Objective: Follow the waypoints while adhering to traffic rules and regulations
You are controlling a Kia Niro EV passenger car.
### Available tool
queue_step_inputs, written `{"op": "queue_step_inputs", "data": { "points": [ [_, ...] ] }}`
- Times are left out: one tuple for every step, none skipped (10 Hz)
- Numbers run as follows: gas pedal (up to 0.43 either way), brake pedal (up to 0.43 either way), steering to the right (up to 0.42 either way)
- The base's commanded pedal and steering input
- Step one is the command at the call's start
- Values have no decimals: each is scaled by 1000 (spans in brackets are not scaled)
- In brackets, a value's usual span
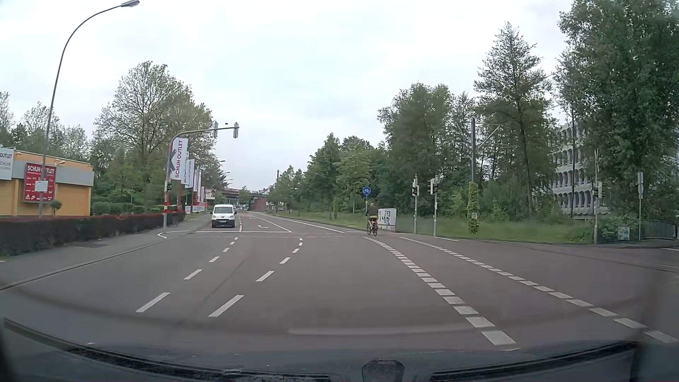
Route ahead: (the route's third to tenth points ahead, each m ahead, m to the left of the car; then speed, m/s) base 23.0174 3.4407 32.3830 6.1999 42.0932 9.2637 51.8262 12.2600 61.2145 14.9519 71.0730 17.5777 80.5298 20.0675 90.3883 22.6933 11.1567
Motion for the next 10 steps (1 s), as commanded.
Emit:
{"op": "queue_step_inputs", "data": {
  "points": [
    [87,0,-12],
    [87,0,-13],
    [87,0,-16],
    [87,0,-17],
    [87,0,-18],
    [87,0,-20],
    [87,0,-22],
    [87,0,-24],
    [87,0,-27],
    [87,0,-30]
  ]
}}
